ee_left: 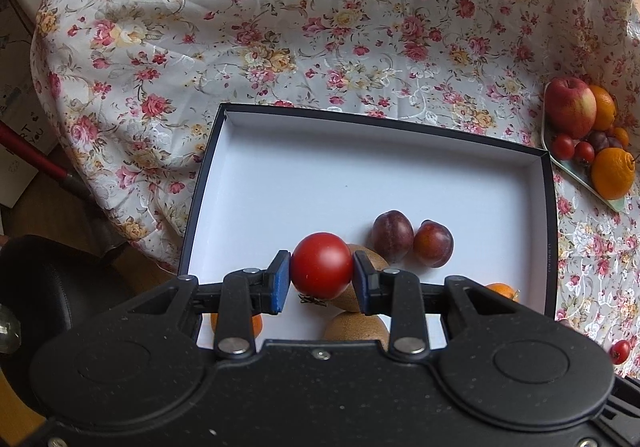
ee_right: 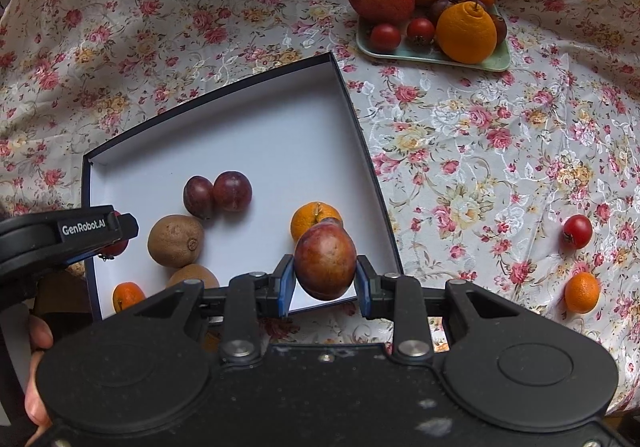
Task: Organize fruits
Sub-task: 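Open the left tool to drop the tomato while the right tool releases the plum into the box, then raise both open tools and pull them back from the white box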
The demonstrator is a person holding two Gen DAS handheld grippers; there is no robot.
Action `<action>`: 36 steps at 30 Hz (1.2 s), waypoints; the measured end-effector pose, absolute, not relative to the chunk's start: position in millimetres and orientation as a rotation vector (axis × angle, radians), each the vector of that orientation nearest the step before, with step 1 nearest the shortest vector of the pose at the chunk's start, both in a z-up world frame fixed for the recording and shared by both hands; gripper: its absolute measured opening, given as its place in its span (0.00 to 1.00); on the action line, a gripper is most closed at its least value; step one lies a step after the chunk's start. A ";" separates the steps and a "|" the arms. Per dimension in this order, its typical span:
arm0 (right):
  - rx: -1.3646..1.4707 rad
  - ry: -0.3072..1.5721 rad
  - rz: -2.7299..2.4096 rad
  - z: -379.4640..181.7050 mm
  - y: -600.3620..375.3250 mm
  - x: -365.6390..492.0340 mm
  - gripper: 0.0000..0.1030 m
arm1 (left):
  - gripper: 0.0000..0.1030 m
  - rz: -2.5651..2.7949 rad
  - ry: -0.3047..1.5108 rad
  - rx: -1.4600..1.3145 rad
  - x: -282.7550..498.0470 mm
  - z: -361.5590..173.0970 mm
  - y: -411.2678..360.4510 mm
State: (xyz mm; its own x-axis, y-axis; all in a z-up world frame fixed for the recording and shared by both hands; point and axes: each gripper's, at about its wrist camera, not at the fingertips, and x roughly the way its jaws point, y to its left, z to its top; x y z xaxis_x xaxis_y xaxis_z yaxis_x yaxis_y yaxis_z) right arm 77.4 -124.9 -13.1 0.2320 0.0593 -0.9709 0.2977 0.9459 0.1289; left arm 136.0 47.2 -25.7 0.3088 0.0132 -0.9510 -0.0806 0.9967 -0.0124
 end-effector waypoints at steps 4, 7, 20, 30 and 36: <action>0.293 1.327 -0.163 -13.3 -116.9 78.0 0.30 | 0.41 0.056 1.266 -0.093 137.3 -26.4 52.0; 0.287 1.325 -0.161 -12.4 -114.2 78.6 0.31 | 0.42 0.053 1.272 -0.102 137.7 -27.2 53.0; 0.339 1.329 -0.147 -13.4 -117.7 80.8 0.32 | 0.42 0.037 1.275 -0.076 136.7 -27.6 47.8; 0.328 1.346 -0.151 -17.4 -116.4 81.1 0.32 | 0.41 0.027 1.281 -0.064 136.5 -27.8 47.0; 0.320 1.353 -0.149 -18.8 -114.8 80.9 0.32 | 0.41 0.033 1.294 -0.062 133.9 -29.9 46.7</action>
State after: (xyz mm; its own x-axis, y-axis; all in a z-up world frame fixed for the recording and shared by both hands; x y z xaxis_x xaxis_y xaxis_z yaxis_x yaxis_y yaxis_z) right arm 80.9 -114.8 -18.8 0.2151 0.0779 -0.9735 0.2885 0.9472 0.1396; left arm 133.9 46.7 -29.9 0.2732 -0.0104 -0.9619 -0.0594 0.9979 -0.0276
